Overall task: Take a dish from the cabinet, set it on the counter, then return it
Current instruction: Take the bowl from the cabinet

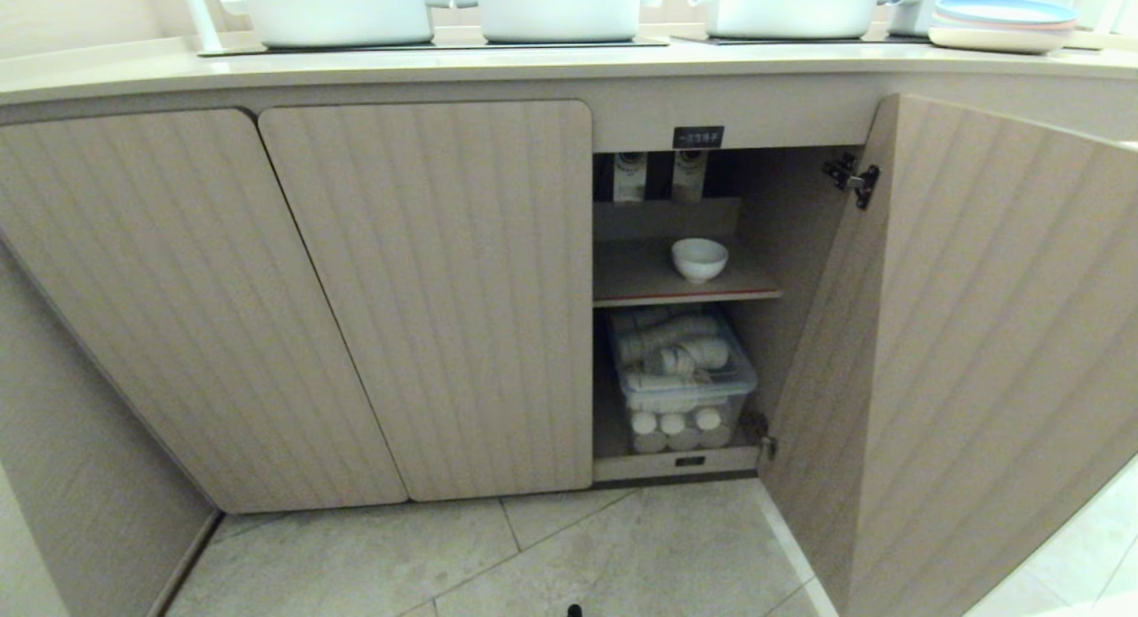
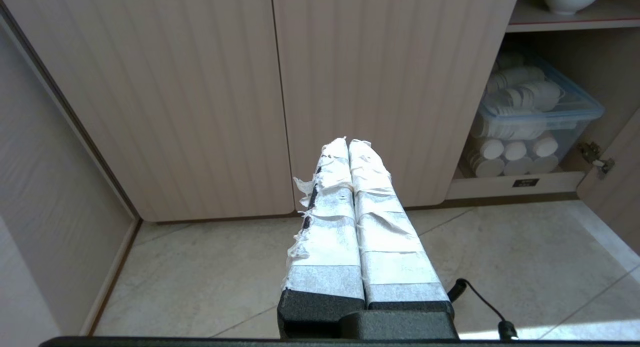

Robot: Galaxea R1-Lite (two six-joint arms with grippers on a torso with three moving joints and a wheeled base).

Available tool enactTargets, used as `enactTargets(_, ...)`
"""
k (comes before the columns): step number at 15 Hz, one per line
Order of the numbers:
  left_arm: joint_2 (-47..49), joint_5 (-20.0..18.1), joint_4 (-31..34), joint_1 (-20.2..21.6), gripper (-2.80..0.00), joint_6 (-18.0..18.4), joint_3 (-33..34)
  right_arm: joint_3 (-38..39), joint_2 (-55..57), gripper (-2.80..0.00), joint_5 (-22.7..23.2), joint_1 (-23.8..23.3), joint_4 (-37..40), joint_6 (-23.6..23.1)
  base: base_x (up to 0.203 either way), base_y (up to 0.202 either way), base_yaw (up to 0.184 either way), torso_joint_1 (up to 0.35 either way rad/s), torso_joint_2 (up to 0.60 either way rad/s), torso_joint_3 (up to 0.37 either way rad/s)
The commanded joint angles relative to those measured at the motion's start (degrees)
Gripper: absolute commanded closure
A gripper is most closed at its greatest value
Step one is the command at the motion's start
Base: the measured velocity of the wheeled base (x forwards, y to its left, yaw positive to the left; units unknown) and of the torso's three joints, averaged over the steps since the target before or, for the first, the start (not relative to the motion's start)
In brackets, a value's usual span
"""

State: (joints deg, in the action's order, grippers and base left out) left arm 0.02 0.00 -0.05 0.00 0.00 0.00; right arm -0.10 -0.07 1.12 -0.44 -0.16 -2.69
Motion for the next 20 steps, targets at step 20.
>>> enactTargets(20,0.0,0.1,0.0,0.0,0.00,-0.1,0.0,0.0,0.1,0.00,0.0,0.2,0.0,0.0,0.000,0.000,0.000,0.000,0.00,0.000)
